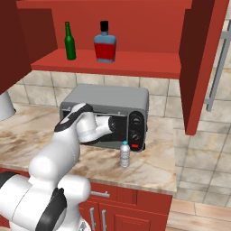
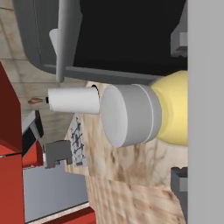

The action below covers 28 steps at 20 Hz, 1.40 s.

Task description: Sort all alcoholic drinks to one cabinet, and non-alcoholic drinks to the other.

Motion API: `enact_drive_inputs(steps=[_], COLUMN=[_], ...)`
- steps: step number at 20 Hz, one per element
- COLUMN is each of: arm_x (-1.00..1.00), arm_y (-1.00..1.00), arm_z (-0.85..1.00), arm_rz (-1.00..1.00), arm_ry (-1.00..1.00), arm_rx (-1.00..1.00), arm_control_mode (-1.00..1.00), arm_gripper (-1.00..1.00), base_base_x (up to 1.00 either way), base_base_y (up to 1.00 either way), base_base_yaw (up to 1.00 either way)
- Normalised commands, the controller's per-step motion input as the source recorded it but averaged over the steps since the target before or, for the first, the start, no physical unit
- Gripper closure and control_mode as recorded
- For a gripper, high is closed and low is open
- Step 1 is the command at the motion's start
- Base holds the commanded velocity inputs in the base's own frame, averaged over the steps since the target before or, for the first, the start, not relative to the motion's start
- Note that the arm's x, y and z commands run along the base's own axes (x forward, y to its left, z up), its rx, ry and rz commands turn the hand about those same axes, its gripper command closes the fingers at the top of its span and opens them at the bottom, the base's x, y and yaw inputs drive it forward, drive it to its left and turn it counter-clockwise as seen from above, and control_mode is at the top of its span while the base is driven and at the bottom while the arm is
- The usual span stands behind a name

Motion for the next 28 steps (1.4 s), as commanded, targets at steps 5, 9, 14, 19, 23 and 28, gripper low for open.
enact_drive_inputs(steps=[5, 9, 14, 19, 23, 28], arm_x=[0.01, 0.01, 0.07, 0.12, 0.11, 0.14], arm_y=[0.11, 0.16, 0.11, 0.05, 0.11, 0.09], arm_z=[0.00, 0.00, 0.00, 0.00, 0.00, 0.00], arm_rz=[0.00, 0.00, 0.00, 0.00, 0.00, 0.00], arm_ry=[0.00, 0.00, 0.00, 0.00, 0.00, 0.00], arm_rx=[0.00, 0.00, 0.00, 0.00, 0.00, 0.00], arm_control_mode=[-1.00, -1.00, -1.00, -1.00, -1.00, -1.00], arm_gripper=[-1.00, -1.00, -1.00, -1.00, -1.00, -1.00], base_base_x=[0.00, 0.00, 0.00, 0.00, 0.00, 0.00], base_base_y=[0.00, 0.00, 0.00, 0.00, 0.00, 0.00], base_base_yaw=[0.00, 0.00, 0.00, 0.00, 0.00, 0.00])
